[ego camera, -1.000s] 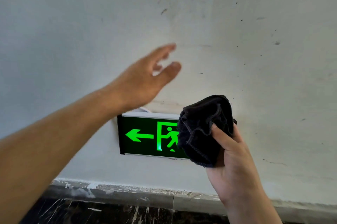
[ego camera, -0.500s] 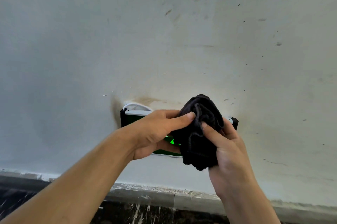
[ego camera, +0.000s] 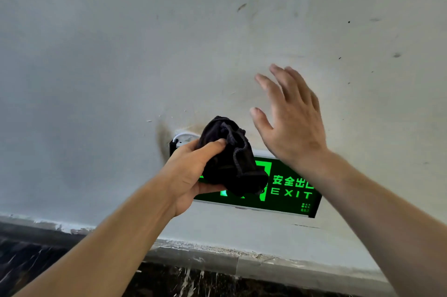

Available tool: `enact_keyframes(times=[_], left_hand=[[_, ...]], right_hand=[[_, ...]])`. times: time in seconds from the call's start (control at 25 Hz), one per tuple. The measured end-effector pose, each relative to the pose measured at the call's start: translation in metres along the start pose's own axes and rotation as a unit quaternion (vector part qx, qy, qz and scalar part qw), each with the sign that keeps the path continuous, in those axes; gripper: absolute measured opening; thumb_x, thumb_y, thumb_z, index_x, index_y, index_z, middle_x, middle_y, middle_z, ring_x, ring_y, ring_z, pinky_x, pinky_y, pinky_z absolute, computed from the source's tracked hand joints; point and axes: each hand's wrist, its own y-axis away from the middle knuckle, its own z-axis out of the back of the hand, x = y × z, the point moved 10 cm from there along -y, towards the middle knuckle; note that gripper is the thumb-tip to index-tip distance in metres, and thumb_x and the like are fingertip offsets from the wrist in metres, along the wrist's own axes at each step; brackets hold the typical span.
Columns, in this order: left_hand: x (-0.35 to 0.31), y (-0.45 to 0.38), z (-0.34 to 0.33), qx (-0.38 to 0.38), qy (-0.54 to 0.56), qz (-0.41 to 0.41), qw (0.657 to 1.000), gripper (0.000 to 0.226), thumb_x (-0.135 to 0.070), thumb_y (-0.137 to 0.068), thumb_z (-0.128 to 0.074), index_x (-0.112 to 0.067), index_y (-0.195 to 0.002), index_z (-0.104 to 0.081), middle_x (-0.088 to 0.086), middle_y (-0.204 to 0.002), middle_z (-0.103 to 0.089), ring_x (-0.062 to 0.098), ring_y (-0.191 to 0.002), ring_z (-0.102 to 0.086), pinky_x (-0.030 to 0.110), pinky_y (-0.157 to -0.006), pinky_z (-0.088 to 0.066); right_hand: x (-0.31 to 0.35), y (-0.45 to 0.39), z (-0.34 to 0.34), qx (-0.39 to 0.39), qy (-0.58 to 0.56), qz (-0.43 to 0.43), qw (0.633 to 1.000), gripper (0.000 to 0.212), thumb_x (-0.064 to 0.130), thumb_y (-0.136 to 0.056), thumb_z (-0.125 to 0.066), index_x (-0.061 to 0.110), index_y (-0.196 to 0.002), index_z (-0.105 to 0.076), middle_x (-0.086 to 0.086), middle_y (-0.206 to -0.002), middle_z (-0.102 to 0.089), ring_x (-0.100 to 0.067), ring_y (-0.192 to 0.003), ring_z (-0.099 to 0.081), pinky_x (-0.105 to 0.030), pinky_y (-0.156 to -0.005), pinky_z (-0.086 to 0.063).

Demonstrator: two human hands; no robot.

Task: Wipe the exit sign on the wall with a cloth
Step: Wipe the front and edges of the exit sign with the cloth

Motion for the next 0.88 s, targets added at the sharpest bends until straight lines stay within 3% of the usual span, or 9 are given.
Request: enact_keyframes(times=[0.12, 0.28, 0.4, 0.56, 0.68, 0.76, 0.88], left_hand=[[0.001, 0.000, 0.010, -0.009, 0.006, 0.006, 1.000, 0.023, -0.026, -0.087, -0.068, -0.015, -0.107, -0.071, 0.011, -0.105, -0.075, 0.028, -0.095, -0.072, 0.054, -0.076, -0.058], [0.001, -0.001, 0.017, -0.004, 0.027, 0.007, 1.000, 0.023, -0.024, -0.086, -0.069, -0.013, -0.106, -0.071, 0.013, -0.107, -0.074, 0.030, -0.097, -0.071, 0.052, -0.074, -0.059], [0.003, -0.005, 0.021, 0.005, 0.038, 0.004, 0.999, 0.024, -0.023, -0.083, -0.070, -0.013, -0.104, -0.072, 0.014, -0.107, -0.074, 0.030, -0.098, -0.071, 0.050, -0.071, -0.059], [-0.007, -0.008, 0.034, -0.003, 0.034, -0.019, 0.999, 0.046, -0.026, -0.066, -0.074, -0.013, -0.110, -0.070, 0.012, -0.101, -0.076, 0.028, -0.092, -0.073, 0.044, -0.063, -0.059], [-0.029, -0.009, 0.064, -0.070, 0.015, -0.059, 0.996, 0.042, -0.025, -0.072, -0.072, -0.016, -0.112, -0.068, 0.004, -0.087, -0.078, 0.021, -0.082, -0.074, 0.040, -0.058, -0.060], [-0.044, -0.009, 0.090, -0.136, 0.014, -0.090, 0.986, 0.032, -0.019, -0.083, -0.068, -0.018, -0.115, -0.067, 0.001, -0.090, -0.077, 0.019, -0.083, -0.074, 0.042, -0.059, -0.061], [-0.065, -0.004, 0.123, -0.246, -0.028, -0.161, 0.956, 0.025, -0.017, -0.084, -0.072, -0.024, -0.107, -0.068, -0.002, -0.099, -0.074, 0.013, -0.083, -0.074, 0.042, -0.069, -0.062]], right_hand=[[0.002, -0.024, -0.024, 0.056, 0.140, 0.118, 0.981, 0.067, 0.047, -0.092, -0.041, 0.024, -0.151, -0.020, -0.003, -0.162, -0.013, -0.025, -0.148, -0.004, -0.044, -0.117, -0.006], [-0.011, -0.035, -0.045, 0.066, 0.225, 0.171, 0.957, 0.072, 0.056, -0.092, -0.030, 0.027, -0.152, -0.002, -0.001, -0.163, 0.001, -0.025, -0.148, 0.006, -0.045, -0.118, 0.006], [-0.015, -0.035, -0.052, 0.038, 0.245, 0.191, 0.950, 0.072, 0.057, -0.093, -0.027, 0.026, -0.151, 0.001, -0.001, -0.161, 0.004, -0.026, -0.148, 0.005, -0.046, -0.117, 0.009], [-0.017, -0.037, -0.056, 0.013, 0.253, 0.202, 0.946, 0.072, 0.058, -0.093, -0.026, 0.026, -0.151, 0.001, -0.002, -0.163, 0.000, -0.024, -0.147, 0.005, -0.044, -0.116, 0.014], [-0.016, -0.037, -0.055, 0.008, 0.259, 0.209, 0.943, 0.072, 0.058, -0.093, -0.025, 0.026, -0.152, -0.002, -0.002, -0.163, -0.002, -0.024, -0.147, 0.005, -0.043, -0.115, 0.015], [-0.016, -0.037, -0.055, 0.003, 0.258, 0.210, 0.943, 0.071, 0.058, -0.093, -0.025, 0.026, -0.153, -0.003, -0.002, -0.163, -0.002, -0.024, -0.147, 0.005, -0.042, -0.115, 0.016], [-0.015, -0.037, -0.055, 0.000, 0.255, 0.209, 0.944, 0.071, 0.058, -0.093, -0.025, 0.026, -0.152, -0.002, -0.002, -0.163, -0.002, -0.023, -0.147, 0.006, -0.042, -0.114, 0.017]])
